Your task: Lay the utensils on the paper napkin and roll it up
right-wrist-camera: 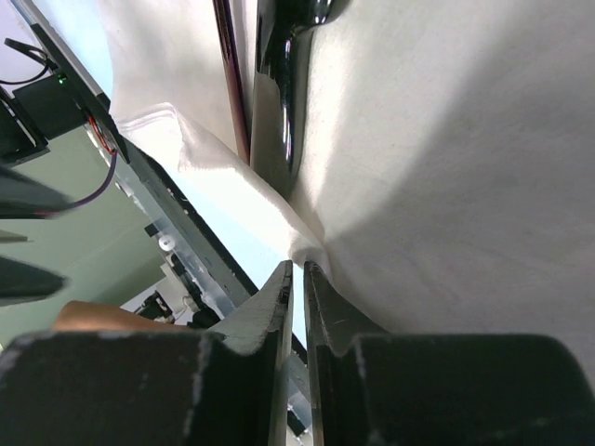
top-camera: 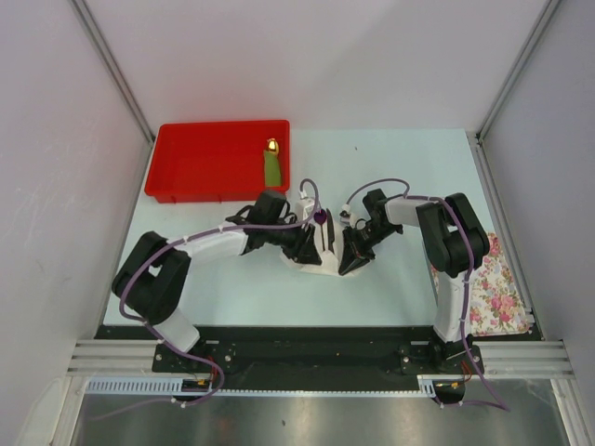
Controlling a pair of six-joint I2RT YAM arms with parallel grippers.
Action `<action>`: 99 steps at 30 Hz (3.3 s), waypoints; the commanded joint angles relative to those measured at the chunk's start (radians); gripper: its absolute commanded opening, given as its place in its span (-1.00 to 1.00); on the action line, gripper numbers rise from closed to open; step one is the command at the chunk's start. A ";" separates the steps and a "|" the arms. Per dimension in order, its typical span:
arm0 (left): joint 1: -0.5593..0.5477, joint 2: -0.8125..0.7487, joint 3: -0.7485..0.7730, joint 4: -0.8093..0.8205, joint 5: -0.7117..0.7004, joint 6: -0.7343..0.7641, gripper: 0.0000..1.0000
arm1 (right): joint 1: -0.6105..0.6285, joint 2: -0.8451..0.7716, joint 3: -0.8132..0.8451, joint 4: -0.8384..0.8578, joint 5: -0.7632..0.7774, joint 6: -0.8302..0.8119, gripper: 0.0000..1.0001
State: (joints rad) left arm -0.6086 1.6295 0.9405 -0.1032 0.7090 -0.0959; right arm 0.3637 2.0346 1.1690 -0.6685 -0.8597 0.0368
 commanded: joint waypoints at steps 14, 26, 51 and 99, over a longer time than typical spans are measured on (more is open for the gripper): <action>-0.005 0.170 -0.057 0.238 0.102 -0.396 -0.38 | 0.023 0.007 0.032 0.003 0.068 -0.011 -0.72; 0.066 0.259 -0.161 0.307 0.115 -0.490 -0.50 | 0.024 0.027 0.034 -0.003 0.106 -0.017 -0.71; 0.066 0.231 -0.200 0.606 0.173 -0.619 -0.69 | 0.040 0.022 0.040 -0.011 0.113 -0.031 -0.72; 0.107 0.187 -0.184 0.609 0.112 -0.585 0.10 | 0.043 0.073 0.104 0.012 0.215 -0.002 -0.73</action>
State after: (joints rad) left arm -0.5098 1.8809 0.7300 0.4816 0.8551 -0.7136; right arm 0.3992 2.0598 1.2682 -0.7101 -0.7597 0.0601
